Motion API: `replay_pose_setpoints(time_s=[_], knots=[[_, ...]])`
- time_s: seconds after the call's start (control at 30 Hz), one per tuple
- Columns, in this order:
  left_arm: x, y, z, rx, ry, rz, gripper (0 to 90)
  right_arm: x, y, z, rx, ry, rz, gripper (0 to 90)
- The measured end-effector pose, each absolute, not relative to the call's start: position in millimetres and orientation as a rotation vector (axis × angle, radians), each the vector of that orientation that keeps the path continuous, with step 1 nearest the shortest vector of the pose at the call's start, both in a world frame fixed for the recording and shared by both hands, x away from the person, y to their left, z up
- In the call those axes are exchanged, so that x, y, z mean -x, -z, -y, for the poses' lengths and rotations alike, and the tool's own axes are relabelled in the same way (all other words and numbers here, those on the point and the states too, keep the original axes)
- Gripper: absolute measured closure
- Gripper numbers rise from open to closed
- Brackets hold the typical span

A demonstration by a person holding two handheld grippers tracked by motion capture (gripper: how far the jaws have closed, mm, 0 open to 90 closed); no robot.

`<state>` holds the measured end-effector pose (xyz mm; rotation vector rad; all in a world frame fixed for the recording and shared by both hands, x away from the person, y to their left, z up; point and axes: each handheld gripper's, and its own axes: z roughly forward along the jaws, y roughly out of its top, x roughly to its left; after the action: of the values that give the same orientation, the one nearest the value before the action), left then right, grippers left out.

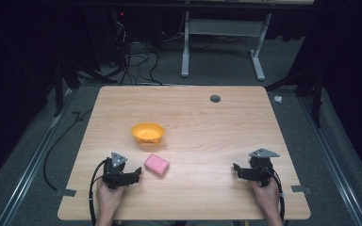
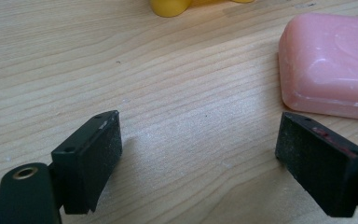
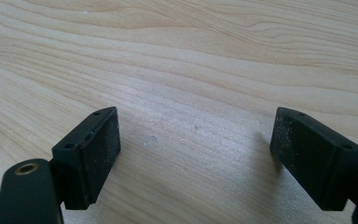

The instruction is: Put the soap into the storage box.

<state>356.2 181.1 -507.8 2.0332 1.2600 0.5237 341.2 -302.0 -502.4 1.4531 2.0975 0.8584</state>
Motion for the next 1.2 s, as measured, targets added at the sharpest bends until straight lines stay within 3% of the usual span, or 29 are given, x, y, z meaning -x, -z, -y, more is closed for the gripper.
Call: replay_pose_setpoints(time_s=[1.2], knots=[[-355.4, 507.7, -180.0, -2.035, -0.523, -1.253, 15.2, -341.0, 502.2, 302.1, -1.455, -0.86, -2.098, 16.5]])
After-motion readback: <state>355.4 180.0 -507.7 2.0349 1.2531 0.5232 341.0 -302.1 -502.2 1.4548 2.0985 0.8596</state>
